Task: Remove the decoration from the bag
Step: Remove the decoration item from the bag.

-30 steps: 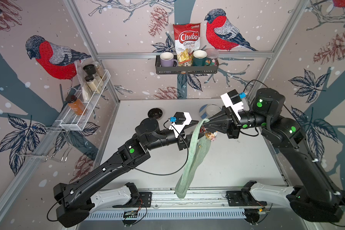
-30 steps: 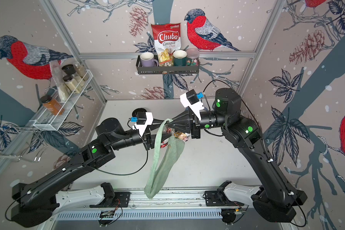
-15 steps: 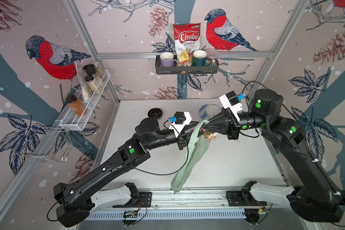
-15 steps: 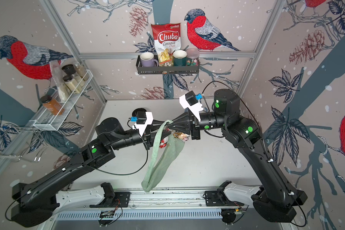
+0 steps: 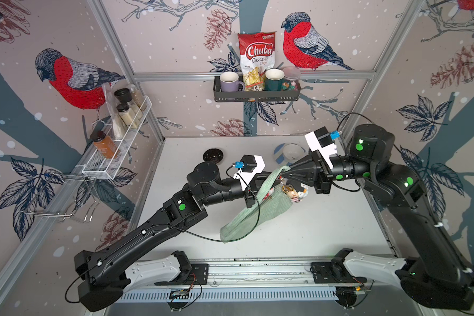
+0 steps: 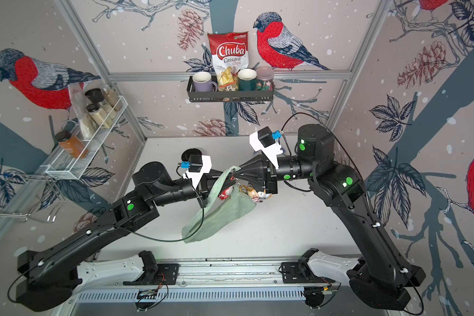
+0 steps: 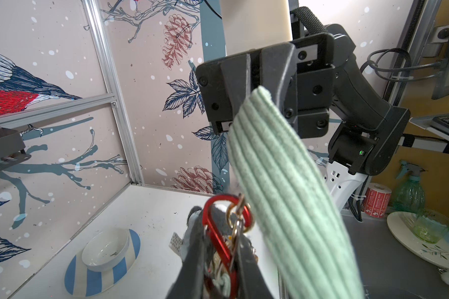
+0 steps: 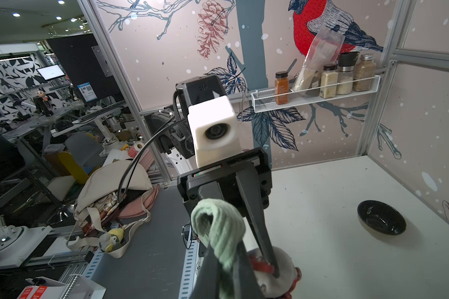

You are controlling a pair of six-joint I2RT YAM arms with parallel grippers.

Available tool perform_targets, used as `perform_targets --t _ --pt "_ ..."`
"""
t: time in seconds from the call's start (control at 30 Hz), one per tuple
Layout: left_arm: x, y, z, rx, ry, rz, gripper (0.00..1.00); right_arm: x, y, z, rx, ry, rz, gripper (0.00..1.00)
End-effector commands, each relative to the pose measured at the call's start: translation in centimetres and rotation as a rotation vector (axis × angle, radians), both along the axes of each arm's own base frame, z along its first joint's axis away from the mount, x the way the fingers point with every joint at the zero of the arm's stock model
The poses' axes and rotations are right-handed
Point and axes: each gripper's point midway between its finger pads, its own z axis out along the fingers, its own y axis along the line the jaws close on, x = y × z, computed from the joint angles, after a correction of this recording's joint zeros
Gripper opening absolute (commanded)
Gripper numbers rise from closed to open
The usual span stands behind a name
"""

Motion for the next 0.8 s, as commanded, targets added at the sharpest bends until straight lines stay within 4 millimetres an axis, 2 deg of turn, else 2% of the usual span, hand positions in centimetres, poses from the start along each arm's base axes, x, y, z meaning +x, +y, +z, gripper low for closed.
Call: perform_targets --t 0.0,0.23,0.53,0.57,0.6,0.63,0.77 --pt "0.5 0.1 1.0 -0.037 0.004 0.027 0.10 -0.7 -0.3 0.7 0.020 -0.038 0.016 0.00" --pt "0.9 -0.1 1.0 -0.044 0.025 0.038 0.01 -0.5 -0.5 0.3 0.007 -0.049 -0.005 0.00" --pt "1.0 0.1 1.2 -0.060 0.020 0.053 0.00 -0.5 -0.4 0.3 0.006 -0.058 -0.005 0.00" --pt "1.0 0.0 1.1 -0.058 0.019 0.047 0.02 -0.4 -0.4 0.3 0.008 -0.058 -0.005 0.00" --pt "0.8 0.0 1.1 -0.058 0.020 0.039 0.17 -0.5 -0.4 0.4 0.008 -0.060 -0.004 0.00" --pt "0.6 0.0 1.1 -0.060 0.021 0.028 0.25 -0.5 -0.4 0.4 0.009 -0.063 -0.003 0.00" --pt "-0.2 0.1 1.2 -0.071 0.038 -0.010 0.41 -0.8 -0.5 0.2 0.010 -0.093 0.008 0.00"
